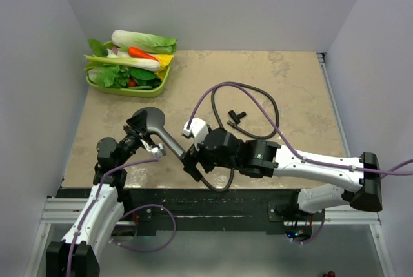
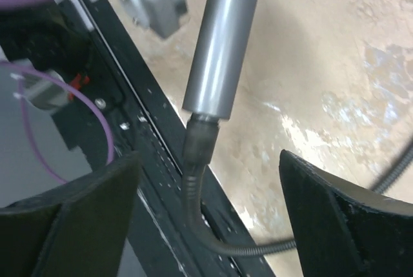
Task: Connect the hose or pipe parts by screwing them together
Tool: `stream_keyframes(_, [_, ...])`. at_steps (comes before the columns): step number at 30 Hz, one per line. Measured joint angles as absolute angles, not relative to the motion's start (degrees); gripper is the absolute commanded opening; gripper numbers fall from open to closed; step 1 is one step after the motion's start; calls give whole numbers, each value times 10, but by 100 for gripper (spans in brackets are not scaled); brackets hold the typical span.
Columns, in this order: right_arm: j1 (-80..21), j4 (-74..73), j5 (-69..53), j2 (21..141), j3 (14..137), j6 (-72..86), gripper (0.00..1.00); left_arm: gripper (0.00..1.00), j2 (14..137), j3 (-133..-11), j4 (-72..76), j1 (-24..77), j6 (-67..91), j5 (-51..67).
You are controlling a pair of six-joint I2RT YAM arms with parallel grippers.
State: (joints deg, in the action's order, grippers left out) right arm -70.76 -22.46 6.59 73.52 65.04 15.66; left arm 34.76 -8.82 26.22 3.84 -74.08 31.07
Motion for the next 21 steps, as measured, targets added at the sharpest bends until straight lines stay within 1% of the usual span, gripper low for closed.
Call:
stream_keyframes(3, [-761, -266, 136, 748, 671, 143, 82, 0, 348, -88, 263, 38, -741, 311])
stream_keyframes(6, [-808, -293, 200, 784, 705, 133, 77, 0, 348, -88, 263, 38, -741, 311])
stream_keyframes(11, [-854, -305, 277, 848, 734, 119, 68, 0, 347, -88, 263, 38, -741, 311])
stream_keyframes(12, [-858, -305, 292, 860, 736, 116, 65, 0, 347, -88, 263, 38, -741, 311])
stream_keyframes(14, [-860, -309, 321, 881, 741, 110, 60, 0, 347, -88, 263, 38, -741, 311])
stream_keyframes(15, [-860, -310, 329, 888, 743, 110, 55, 0, 347, -88, 263, 38, -741, 311])
stream_keyframes(17, [-860, -313, 349, 900, 747, 105, 51, 0, 347, -88, 262, 38, -740, 310])
stream_keyframes(18, [-860, -315, 355, 903, 749, 103, 46, 0, 347, -88, 261, 38, -739, 310])
stream_keyframes(20, [-860, -317, 366, 904, 750, 99, 40, 0, 347, -88, 261, 38, -738, 310])
stream_keyframes(21, [-860, -317, 369, 904, 751, 97, 35, 0, 347, -88, 261, 38, -736, 310])
